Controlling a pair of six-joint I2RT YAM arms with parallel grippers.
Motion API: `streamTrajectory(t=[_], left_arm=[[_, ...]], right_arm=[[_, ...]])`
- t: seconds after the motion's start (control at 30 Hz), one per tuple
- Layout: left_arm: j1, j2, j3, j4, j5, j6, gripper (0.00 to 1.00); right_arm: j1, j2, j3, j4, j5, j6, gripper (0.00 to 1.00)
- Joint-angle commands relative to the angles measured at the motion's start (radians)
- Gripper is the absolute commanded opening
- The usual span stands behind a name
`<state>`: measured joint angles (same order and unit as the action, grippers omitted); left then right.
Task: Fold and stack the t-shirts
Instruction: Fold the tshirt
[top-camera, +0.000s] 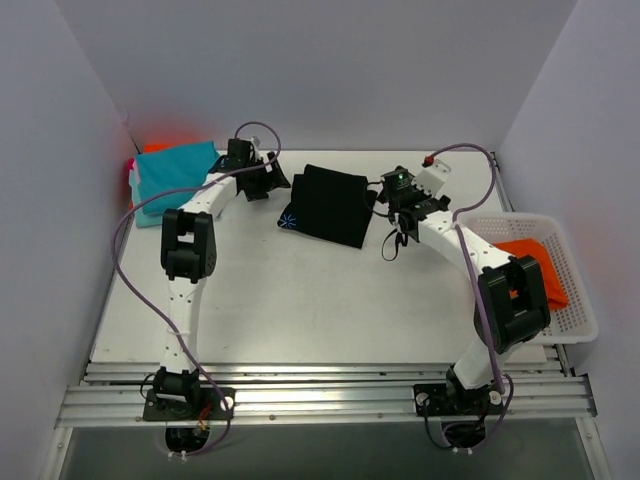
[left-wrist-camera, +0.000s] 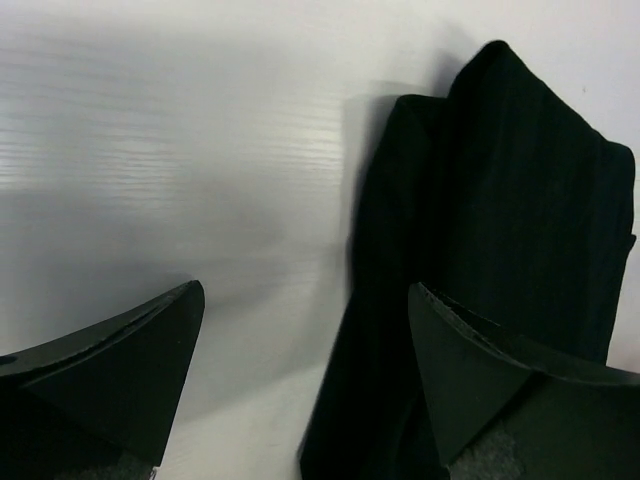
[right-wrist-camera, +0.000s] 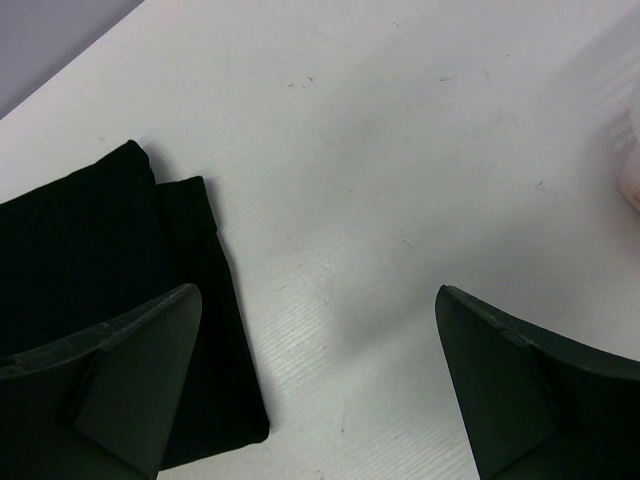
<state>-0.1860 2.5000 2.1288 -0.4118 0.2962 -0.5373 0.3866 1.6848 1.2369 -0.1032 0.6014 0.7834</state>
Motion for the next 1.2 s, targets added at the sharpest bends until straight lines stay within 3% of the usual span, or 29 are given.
streamTrajectory(t=[0.0,0.23,0.53,0.6,0.7,0.73,0.8,1.0,1.17], left_arm=[[-0.062,0.06,-0.021,-0.036,0.0,0.011,0.94],[-0.087,0.028,-0.162,0.131,0.083,-0.067,0.94],[-0.13,0.034,-0.164,0.105,0.08,-0.049,0.97],[-0.135,0.059,-0.156,0.103,0.084,-0.044,0.86],[-0.144,0.088,-0.116,0.081,0.069,-0.043,0.44],[-0.147,0.092,-0.1,0.044,0.058,-0.043,0.17],[-0.156,0.115,-0.038,0.005,0.044,-0.036,0.03],[-0.167,0.151,0.054,-0.068,0.075,-0.003,0.02],[-0.11,0.021,0.017,-0.097,0.023,0.039,0.02]], right_arm=[[-0.009,-0.069,-0.051,0.045,0.018,0.013,1.0],[-0.018,-0.059,-0.088,0.068,0.014,0.002,1.0],[-0.063,-0.066,-0.143,0.129,-0.038,-0.012,1.0],[-0.078,-0.068,-0.16,0.137,-0.051,-0.015,1.0],[-0.1,-0.073,-0.183,0.157,-0.078,-0.018,1.0],[-0.103,-0.074,-0.188,0.166,-0.089,-0.018,1.0],[-0.117,-0.082,-0.2,0.174,-0.103,-0.019,1.0],[-0.135,-0.108,-0.229,0.198,-0.141,-0.022,1.0],[-0.138,-0.131,-0.252,0.218,-0.166,-0.021,1.0]])
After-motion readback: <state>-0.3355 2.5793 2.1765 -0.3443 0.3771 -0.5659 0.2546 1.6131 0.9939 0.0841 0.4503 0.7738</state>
